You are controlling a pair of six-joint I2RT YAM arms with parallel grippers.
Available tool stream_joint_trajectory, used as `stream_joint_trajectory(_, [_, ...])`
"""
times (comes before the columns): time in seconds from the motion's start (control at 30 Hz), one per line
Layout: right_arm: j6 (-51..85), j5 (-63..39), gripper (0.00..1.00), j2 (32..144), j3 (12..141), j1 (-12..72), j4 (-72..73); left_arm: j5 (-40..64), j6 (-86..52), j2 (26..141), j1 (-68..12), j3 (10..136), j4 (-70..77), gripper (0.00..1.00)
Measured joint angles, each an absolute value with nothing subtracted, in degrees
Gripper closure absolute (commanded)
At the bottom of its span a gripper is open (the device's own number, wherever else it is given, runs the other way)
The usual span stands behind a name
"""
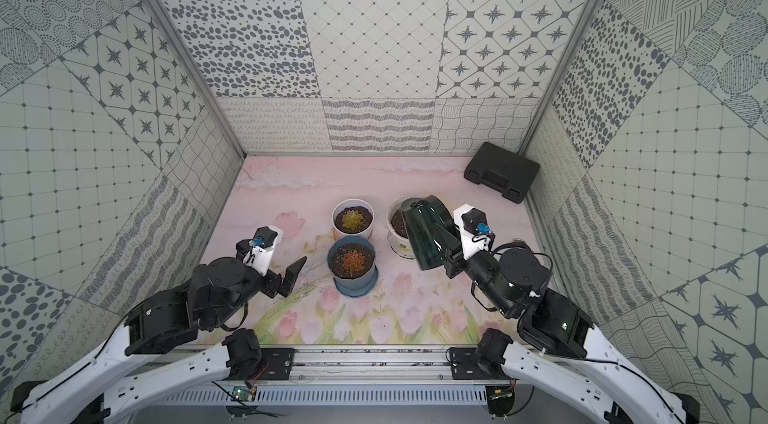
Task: Water the succulent around the soil edge
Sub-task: Water the soil of the potted plant with water.
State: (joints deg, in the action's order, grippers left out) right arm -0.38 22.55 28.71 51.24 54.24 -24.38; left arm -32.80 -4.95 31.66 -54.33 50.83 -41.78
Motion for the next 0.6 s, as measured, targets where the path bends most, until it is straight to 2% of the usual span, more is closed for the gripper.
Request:
stream_joint_trajectory(0.47, [0.0, 21.2, 1.0, 4.3, 25.6, 54.2, -4.5, -34.3, -5.9, 32.2, -54.3, 50.8, -41.4, 0.01])
stream_joint_trajectory(0.6, [0.0, 19.7, 1.0, 1.5, 20.9, 54.2, 1.7, -34.9, -5.8, 32.4, -54.2, 50.3, -41.3, 0.01])
